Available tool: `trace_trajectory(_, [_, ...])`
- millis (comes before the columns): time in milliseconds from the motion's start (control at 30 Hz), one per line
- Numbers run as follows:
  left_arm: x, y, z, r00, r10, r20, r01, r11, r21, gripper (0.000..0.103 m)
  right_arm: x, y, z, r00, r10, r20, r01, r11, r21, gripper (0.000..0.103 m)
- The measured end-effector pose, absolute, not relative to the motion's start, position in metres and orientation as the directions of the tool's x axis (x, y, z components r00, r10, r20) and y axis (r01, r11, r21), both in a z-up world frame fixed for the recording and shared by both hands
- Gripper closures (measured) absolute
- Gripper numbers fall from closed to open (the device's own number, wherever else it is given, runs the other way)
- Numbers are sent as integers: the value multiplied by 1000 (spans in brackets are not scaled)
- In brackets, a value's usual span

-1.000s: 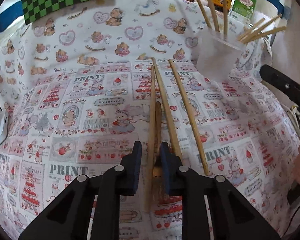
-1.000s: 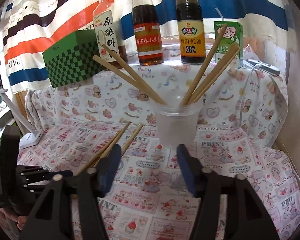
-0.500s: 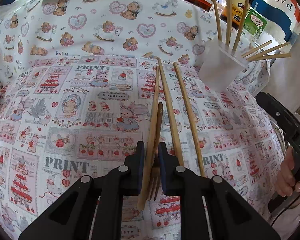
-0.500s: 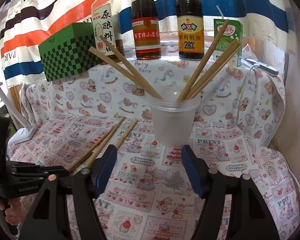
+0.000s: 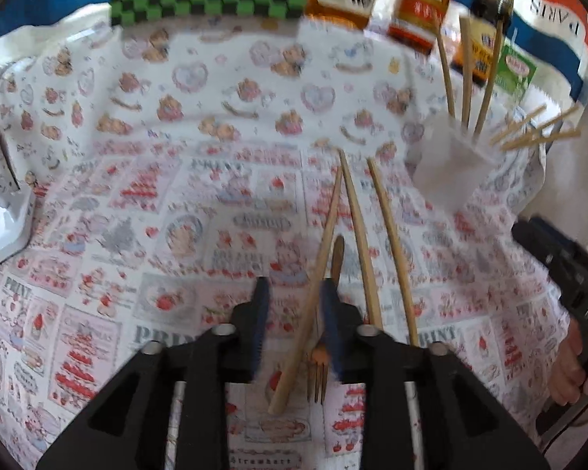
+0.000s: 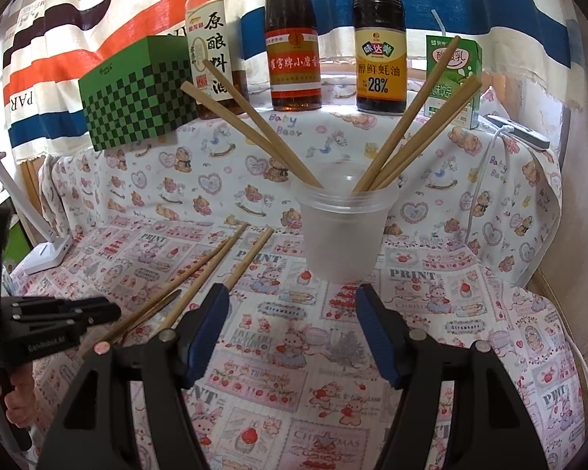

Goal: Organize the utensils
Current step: 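Close the left gripper on a bamboo chopstick beside the metal fork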

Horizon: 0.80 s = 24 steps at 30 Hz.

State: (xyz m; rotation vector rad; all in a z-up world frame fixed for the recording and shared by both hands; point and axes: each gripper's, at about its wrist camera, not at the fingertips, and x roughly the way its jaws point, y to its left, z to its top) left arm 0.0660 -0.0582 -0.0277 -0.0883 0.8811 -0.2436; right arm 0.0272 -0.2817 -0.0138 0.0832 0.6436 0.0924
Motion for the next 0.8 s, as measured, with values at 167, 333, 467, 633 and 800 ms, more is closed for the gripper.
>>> trace_trajectory(167, [63, -62, -26, 601, -237, -763, 195, 970, -147, 64, 28, -277, -17, 789, 106, -605, -67, 994, 87, 37])
trace_trajectory(333, [62, -75, -30, 610, -165, -775, 197, 979, -54, 64, 29, -278, -19, 783, 98, -614, -60, 995, 82, 37])
trace_trajectory(467, [64, -79, -37, 573, -163, -803, 200, 978, -56, 64, 31, -278, -20, 774, 100, -625, -61, 995, 84, 37])
trace_trajectory(633, [65, -82, -42, 574, -131, -808, 194, 981, -21, 65, 32, -276, -22, 765, 110, -634, -76, 994, 81, 37])
trace_trajectory(800, [68, -80, -46, 554, -133, -822, 183, 982, -36, 67, 30, -274, -20, 771, 101, -629, -75, 995, 68, 35])
